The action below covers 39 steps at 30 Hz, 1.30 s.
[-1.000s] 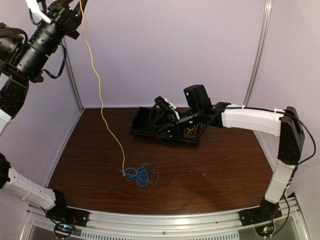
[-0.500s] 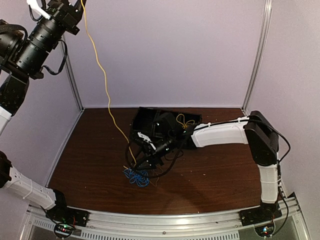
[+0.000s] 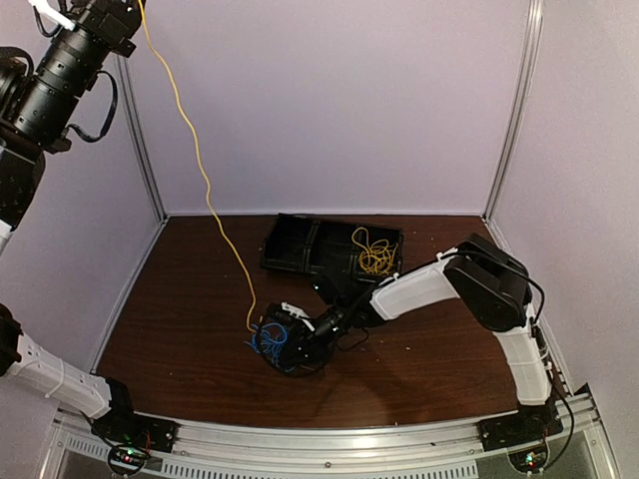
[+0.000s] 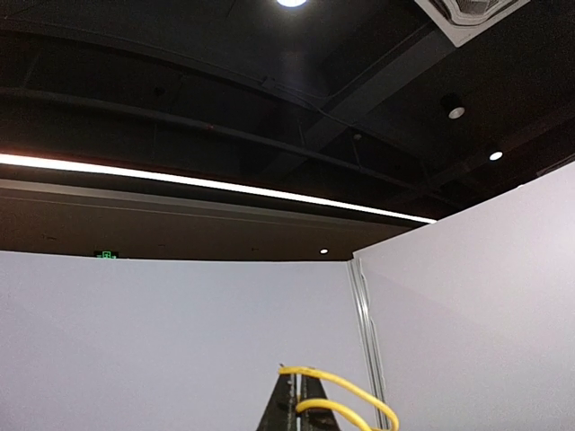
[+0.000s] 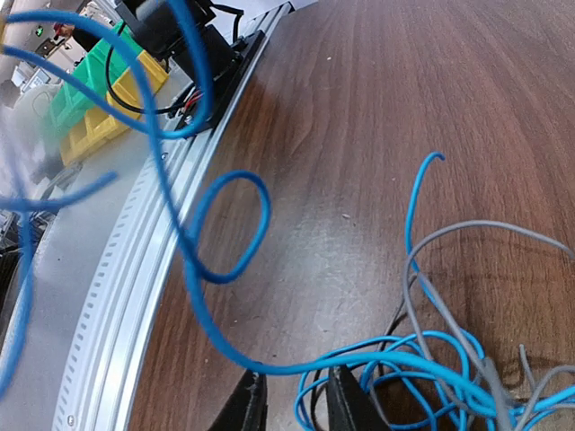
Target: Untangle the cables
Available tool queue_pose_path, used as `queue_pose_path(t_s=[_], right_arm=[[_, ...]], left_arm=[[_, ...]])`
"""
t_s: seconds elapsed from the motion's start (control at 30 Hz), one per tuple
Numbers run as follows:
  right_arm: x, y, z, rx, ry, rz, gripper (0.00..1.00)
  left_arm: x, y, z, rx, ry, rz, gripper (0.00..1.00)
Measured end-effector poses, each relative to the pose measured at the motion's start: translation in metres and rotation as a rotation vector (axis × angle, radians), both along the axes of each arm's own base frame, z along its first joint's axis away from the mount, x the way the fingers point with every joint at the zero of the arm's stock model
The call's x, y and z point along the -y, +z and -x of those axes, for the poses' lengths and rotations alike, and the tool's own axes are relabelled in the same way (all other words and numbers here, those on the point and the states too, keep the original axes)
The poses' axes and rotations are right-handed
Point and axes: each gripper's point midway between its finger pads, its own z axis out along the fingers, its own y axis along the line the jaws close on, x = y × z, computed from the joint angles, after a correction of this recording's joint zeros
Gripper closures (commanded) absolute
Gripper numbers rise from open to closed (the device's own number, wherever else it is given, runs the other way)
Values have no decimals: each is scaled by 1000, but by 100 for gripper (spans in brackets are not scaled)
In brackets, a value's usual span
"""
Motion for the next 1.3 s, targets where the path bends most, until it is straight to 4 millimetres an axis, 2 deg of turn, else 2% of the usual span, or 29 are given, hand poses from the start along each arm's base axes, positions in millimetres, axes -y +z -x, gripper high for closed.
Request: queue_pose_path(t_s=[0.07, 0.2, 0.33, 0.43, 0.63, 0.77, 0.9, 0.97, 1.0, 1.13, 1.2, 1.3], right_arm=[[6, 8, 2, 28, 11, 4, 65], [24, 31, 7, 98, 49, 6, 59], [47, 60, 6, 151, 61, -9, 57], [54, 73, 3, 169, 49, -20, 55], [51, 72, -10, 161, -1, -12, 47], [36, 76, -22, 145, -22, -37, 43], [26, 82, -24, 112, -20, -69, 42], [23, 85, -20, 100, -11, -82, 46], [22, 88, -20, 96, -10, -90, 52], [17, 95, -17, 79, -4, -114, 86], [15, 95, -17, 69, -11, -118, 99], [12, 89, -20, 43, -28, -107, 100]], left_arm=[[-2, 1, 1, 1, -3, 6, 100], [-3, 2, 3, 3, -13, 9, 100], [-4, 3, 5, 7, -21, 11, 100], [-5, 2, 7, 7, -26, 11, 100], [-6, 1, 8, 8, -29, 11, 100], [-5, -1, 7, 4, -29, 7, 100], [-6, -3, 8, 2, -30, 5, 100], [-7, -3, 8, 2, -30, 5, 100], [-7, -4, 8, 1, -31, 5, 100], [-6, -5, 8, -2, -33, 4, 100], [-5, -6, 7, -3, -33, 2, 100], [-5, -7, 7, -4, -33, 1, 100]])
